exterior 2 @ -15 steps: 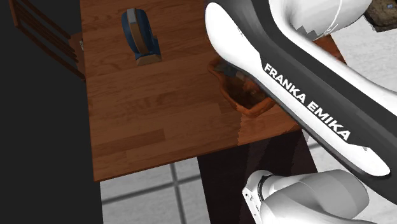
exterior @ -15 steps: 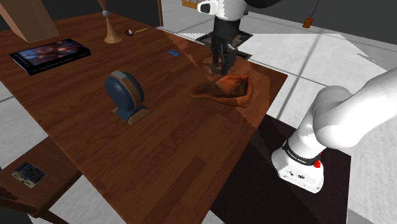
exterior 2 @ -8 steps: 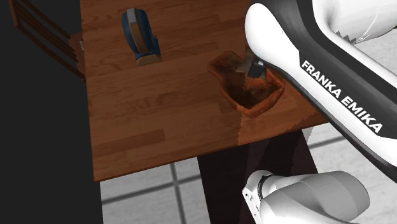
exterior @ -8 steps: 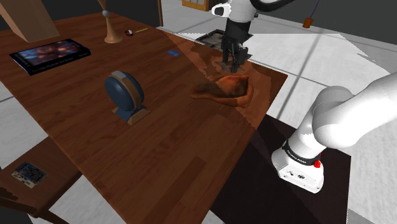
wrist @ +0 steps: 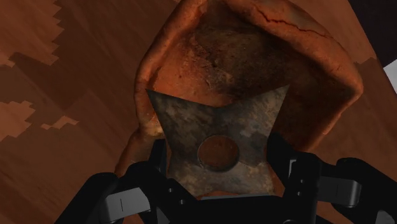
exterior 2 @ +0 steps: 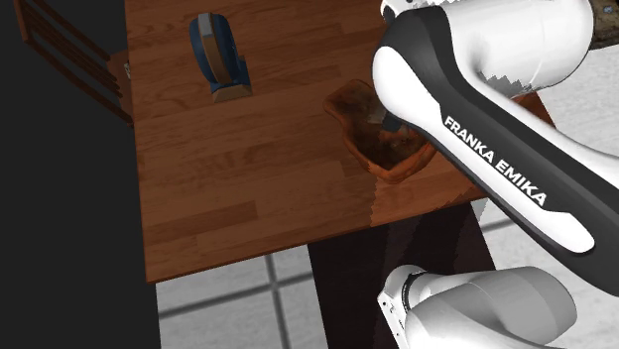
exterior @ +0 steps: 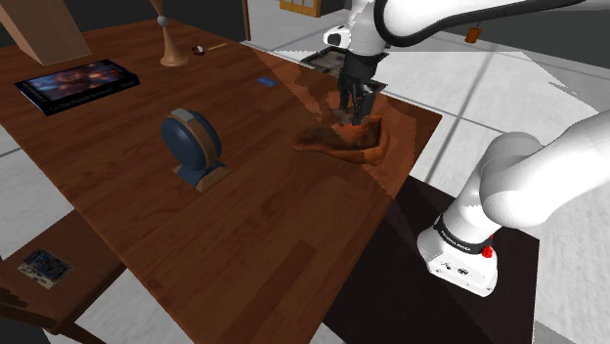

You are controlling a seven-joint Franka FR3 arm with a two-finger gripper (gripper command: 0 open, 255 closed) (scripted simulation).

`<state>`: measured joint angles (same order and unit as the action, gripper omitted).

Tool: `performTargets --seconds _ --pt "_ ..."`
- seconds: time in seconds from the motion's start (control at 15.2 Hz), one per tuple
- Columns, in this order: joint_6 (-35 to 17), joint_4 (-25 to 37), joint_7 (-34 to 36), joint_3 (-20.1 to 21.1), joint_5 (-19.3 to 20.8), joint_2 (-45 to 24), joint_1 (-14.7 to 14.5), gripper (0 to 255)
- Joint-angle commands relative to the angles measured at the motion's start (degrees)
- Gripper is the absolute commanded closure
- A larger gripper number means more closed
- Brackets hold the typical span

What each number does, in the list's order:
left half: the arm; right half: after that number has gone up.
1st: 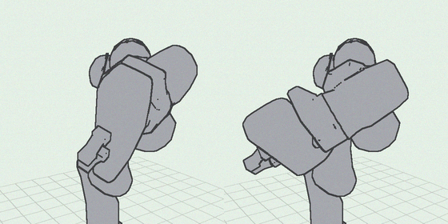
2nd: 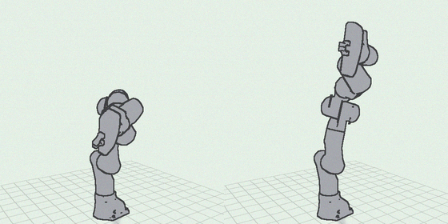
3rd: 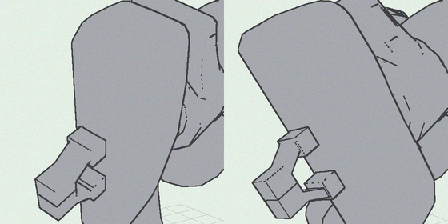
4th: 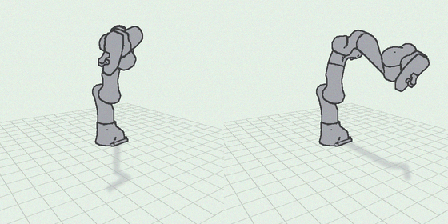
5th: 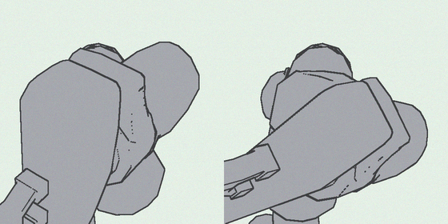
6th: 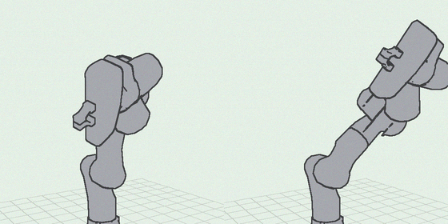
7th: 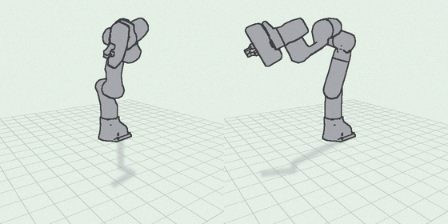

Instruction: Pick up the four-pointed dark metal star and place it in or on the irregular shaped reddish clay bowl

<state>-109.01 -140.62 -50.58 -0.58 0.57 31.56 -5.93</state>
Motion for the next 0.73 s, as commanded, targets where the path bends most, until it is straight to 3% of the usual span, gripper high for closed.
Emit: performTargets --seconds 0.0,0.59,0.66 --pt "-1.82 -1.53 0.05 0.03 -0.01 -0.26 -0.02 255" --pt "-2.52 -2.1 0.05 0.02 -0.01 -0.4 -0.01 255" --pt "-2.52 -2.1 0.05 0.02 -0.01 -0.4 -0.01 0"
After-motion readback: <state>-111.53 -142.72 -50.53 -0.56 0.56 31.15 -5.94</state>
